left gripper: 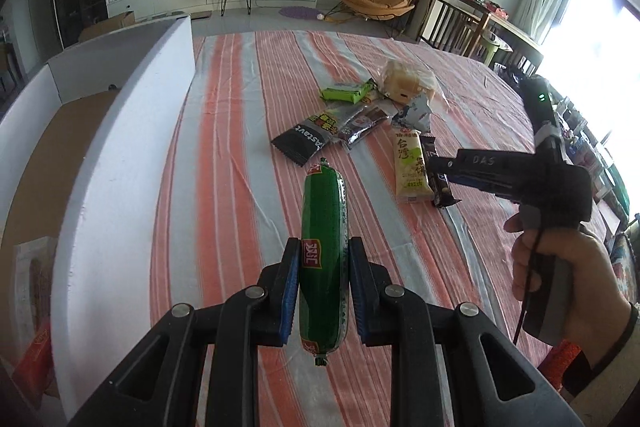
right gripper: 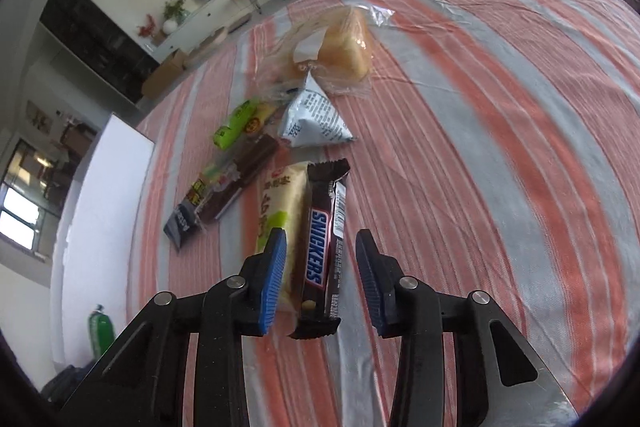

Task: Organize snacks
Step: 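Lift the green sausage with the left gripper while the right gripper grasps the Snickers bar, then carry sausage and Snickers over the bin and open both grippers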

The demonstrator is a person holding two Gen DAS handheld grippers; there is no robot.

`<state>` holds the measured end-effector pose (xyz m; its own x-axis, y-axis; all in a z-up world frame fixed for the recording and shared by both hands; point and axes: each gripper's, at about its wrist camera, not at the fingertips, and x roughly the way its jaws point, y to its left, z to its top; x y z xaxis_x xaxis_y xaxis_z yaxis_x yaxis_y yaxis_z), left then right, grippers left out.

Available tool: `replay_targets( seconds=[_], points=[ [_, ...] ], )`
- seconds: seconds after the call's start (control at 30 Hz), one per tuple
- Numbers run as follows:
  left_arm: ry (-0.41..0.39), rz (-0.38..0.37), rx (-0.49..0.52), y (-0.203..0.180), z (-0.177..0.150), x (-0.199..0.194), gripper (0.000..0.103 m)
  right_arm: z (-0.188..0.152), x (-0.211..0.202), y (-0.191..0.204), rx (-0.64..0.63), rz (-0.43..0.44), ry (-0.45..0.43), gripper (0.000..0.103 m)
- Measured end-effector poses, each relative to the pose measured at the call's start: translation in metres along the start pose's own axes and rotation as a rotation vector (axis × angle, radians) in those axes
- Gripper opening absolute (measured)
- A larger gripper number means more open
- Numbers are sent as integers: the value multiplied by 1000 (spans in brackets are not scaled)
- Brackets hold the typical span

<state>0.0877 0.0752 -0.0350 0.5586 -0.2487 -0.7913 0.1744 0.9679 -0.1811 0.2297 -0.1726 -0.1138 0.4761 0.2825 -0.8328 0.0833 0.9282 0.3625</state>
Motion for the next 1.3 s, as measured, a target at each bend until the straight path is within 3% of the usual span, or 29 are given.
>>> replay_targets(
  seconds=[0.1,0.23,0.3,0.37,0.67,0.83,1.07,1.3],
  points=[
    [-13,-8,-9,3,0,-6,23,0,6,15,-74,-93,-1,39],
    [-23,-14,5,-1,-1,-9,23,-7,19,52,-298,-292,28,38],
    [-26,-25,11,-3,-1,-13,23,-10,18,52,-295,-287,35,34],
    [-33,-33,18,-5,-1,-18,23,-12,14,47,-277,-275,52,18],
    [-95,-72,-1,2,-2,-57,23,-45,-49,-11,-40,-16,32,18],
    [-128,-98,-10,10,0,-85,23,-51,-88,-8,30,123,-7,18],
    [-193,-75,-55,45,9,-128,23,-58,-138,61,-29,312,-39,18],
    [-229,102,-131,126,8,-152,23,-70,-157,169,-197,484,-17,18]
  ],
)
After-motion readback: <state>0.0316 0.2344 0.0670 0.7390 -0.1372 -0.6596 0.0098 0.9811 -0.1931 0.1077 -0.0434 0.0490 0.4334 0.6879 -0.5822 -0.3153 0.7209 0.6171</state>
